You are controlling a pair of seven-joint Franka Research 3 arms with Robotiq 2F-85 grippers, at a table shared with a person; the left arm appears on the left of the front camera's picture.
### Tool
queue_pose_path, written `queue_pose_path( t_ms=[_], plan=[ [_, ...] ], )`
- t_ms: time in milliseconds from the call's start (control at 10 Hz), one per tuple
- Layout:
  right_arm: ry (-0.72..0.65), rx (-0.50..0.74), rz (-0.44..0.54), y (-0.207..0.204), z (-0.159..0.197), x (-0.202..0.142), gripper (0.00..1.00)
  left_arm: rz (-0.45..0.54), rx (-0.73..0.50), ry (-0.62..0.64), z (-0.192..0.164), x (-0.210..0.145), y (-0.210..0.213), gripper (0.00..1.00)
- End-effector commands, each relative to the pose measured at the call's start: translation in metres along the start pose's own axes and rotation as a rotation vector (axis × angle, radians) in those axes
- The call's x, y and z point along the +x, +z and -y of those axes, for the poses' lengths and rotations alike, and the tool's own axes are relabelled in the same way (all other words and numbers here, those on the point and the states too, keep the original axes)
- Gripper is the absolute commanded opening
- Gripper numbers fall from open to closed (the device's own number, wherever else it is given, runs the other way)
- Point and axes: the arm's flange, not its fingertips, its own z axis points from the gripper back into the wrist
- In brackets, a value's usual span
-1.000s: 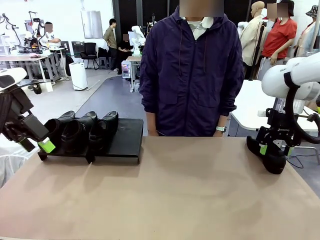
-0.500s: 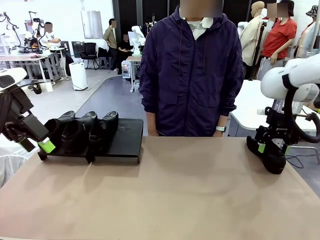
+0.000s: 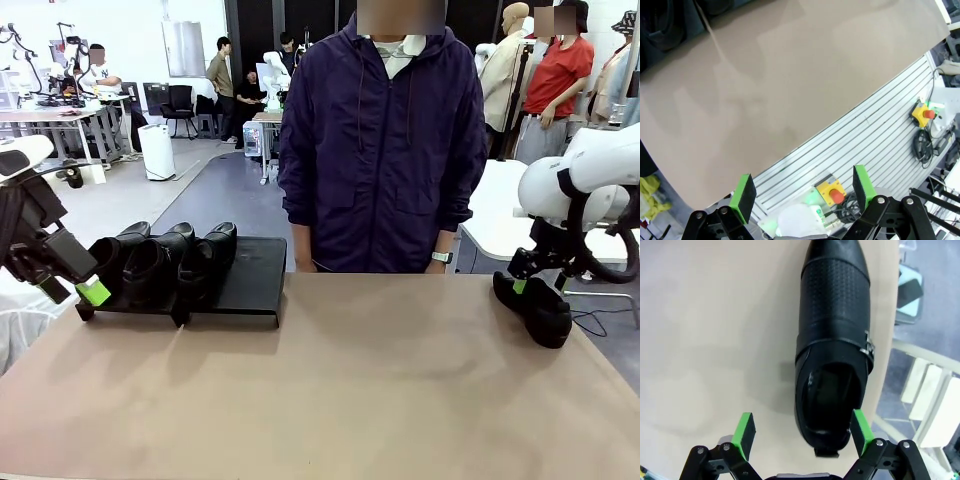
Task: Organize the shoes by placing them on the stand.
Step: Pick up one Shoe and place it in the middle of the table.
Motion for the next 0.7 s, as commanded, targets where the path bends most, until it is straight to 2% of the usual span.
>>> queue_pose_path(
  t_ms=[0,600],
  plan=[
    [0.031,0.018,0.012,-0.004,0.005,0.004,1.00,0.005,-0.018,0.009,0.001,-0.001,0.001,1.00],
    [0.001,0.083,-0.039,-0.006,-0.015,0.005,1.00,0.005,-0.018,0.009,0.001,-0.001,0.001,1.00]
  ],
)
